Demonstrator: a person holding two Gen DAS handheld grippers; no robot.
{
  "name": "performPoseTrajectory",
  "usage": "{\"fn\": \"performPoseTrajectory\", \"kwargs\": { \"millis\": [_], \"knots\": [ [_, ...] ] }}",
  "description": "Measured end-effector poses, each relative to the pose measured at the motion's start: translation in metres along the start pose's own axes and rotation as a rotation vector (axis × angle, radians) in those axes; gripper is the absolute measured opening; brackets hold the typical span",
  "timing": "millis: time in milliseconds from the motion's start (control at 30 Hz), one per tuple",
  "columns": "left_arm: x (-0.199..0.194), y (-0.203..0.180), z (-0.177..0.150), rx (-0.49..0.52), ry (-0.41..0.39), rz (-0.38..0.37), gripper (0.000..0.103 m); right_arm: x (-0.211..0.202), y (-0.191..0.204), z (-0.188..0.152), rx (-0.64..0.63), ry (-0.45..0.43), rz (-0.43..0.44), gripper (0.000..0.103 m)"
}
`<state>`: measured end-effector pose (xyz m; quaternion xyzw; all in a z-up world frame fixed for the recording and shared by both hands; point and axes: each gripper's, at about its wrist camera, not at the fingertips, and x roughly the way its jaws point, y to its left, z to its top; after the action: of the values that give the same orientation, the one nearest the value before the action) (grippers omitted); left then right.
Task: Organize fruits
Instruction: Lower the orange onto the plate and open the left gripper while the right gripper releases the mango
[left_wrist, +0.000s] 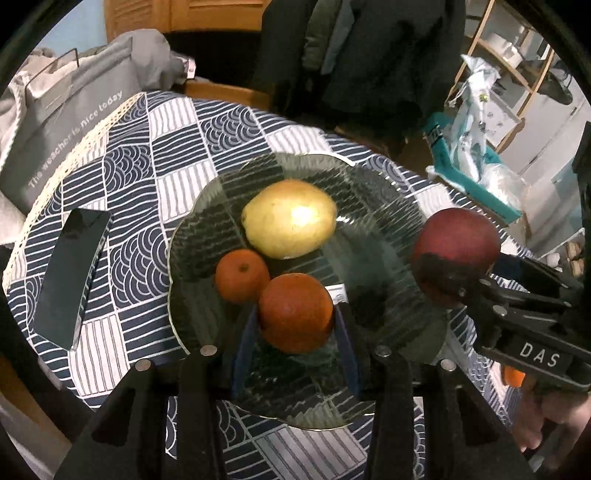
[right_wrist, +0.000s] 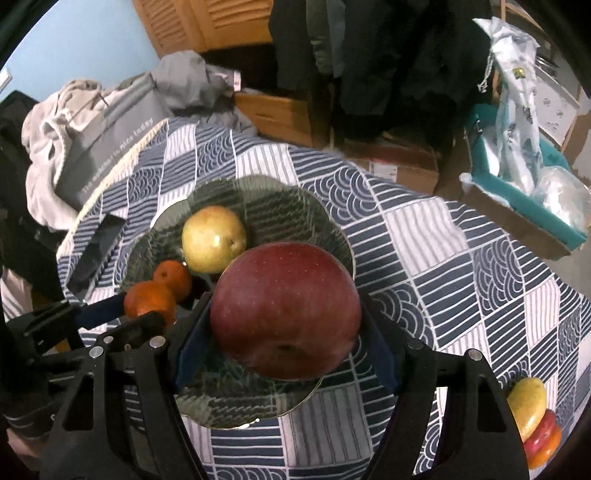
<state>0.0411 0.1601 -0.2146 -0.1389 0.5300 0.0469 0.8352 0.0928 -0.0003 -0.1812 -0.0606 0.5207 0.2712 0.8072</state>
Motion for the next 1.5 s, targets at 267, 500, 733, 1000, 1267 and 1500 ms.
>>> {"fn": "performPoseTrajectory", "kwargs": {
  "millis": [267, 500, 733, 1000, 1267, 1500],
  "knots": [
    [0.006, 0.003, -0.001, -0.015, 0.029, -0.005, 0.043, 0.015, 0.002, -0.005, -0.01, 0.048, 0.018, 0.076],
    [0.0, -0.001, 0.0, 0.006, 0.0, 0.009, 0.043, 0.019, -0.002, -0.004, 0.025, 0.072, 0.051, 0.076],
    [-0.002, 0.001, 0.0, 0.002, 0.015, 0.004, 0.043, 0.024, -0.002, -0.007, 0.03, 0.095, 0.049, 0.077],
    [-0.01, 0.001, 0.0, -0.003, 0.001, -0.004, 0.043, 0.0, -0.005, 0.005, 0.055, 0.009, 0.073, 0.077],
    [-0.025, -0.005, 0.003, -0.005, -0.027, -0.026, 0.049, -0.024, -0.008, 0.007, 0.054, -0.036, 0.016, 0.078],
    [-0.044, -0.02, 0.006, 0.034, -0.077, -0.027, 0.057, -0.052, -0.017, 0.005, 0.054, -0.088, -0.058, 0.078]
  ]
}}
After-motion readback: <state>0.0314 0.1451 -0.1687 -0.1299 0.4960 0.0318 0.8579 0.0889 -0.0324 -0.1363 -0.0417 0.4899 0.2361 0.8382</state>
